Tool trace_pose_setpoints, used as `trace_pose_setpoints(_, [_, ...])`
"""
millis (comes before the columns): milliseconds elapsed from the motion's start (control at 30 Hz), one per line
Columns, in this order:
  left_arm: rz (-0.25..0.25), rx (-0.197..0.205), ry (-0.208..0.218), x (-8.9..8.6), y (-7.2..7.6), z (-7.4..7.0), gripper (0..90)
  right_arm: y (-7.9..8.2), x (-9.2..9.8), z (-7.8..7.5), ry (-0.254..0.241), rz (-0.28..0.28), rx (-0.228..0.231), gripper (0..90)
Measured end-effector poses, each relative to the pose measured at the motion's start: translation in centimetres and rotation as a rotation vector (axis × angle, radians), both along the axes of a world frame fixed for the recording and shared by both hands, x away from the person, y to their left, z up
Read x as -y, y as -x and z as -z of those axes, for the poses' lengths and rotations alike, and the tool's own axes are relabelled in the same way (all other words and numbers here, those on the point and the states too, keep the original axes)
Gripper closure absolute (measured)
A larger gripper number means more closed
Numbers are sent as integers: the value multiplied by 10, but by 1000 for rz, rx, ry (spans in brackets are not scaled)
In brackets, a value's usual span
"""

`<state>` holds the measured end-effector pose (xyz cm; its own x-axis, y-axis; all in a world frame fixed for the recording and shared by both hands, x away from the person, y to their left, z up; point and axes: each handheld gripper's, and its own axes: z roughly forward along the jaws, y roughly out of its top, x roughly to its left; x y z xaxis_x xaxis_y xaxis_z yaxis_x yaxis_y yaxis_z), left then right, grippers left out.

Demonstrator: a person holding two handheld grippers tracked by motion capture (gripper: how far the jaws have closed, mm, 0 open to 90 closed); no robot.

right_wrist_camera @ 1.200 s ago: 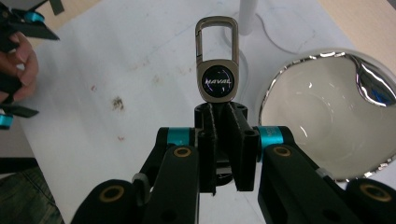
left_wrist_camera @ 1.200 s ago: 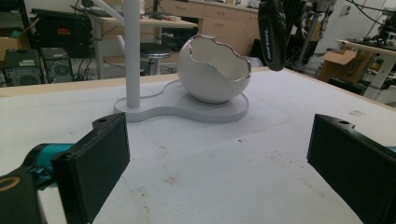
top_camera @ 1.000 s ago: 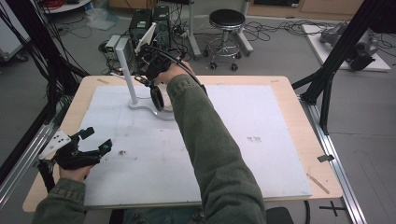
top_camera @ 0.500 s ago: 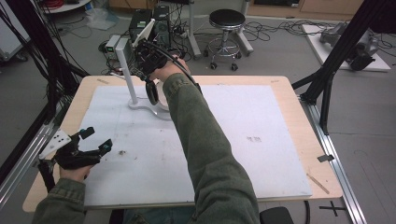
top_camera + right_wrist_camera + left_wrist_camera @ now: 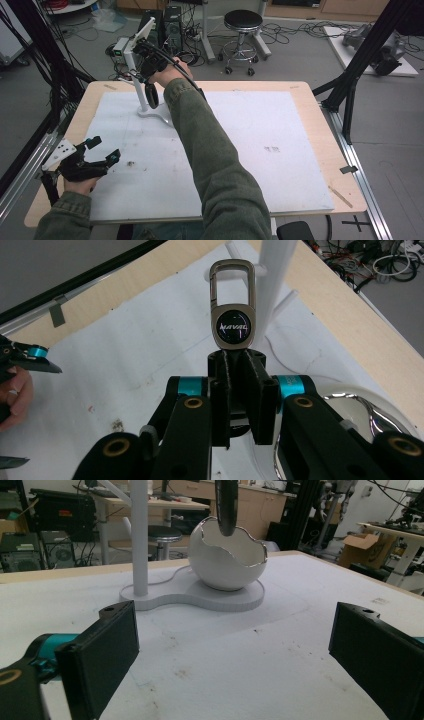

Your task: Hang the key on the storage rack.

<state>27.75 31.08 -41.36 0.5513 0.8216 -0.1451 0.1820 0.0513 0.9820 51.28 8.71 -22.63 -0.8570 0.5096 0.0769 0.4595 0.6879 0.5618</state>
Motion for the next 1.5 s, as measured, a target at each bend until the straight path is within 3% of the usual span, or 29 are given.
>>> trace_pose_setpoints(333, [3, 0, 2, 0, 0, 0, 62, 0, -16, 7, 52, 7, -1, 814])
trace_pose_setpoints(600, [4, 0, 1, 0, 0, 0, 62, -2, -19, 12, 53, 20, -11, 768])
trace_pose_setpoints(733, [3, 0, 2, 0, 0, 0, 62, -1, -19, 12, 32, 35, -18, 673])
trace_pose_setpoints(1100, [5, -2, 1, 0, 0, 0, 62, 0, -1, 21, 15, 85, -39, 298])
trace_pose_setpoints(1167, [5, -2, 2, 0, -1, 0, 62, 2, 2, 25, 34, 103, -28, 266])
trace_pose_setpoints(1500, [5, -4, 1, 0, -1, 0, 62, 4, 28, 43, 29, 143, -52, 151])
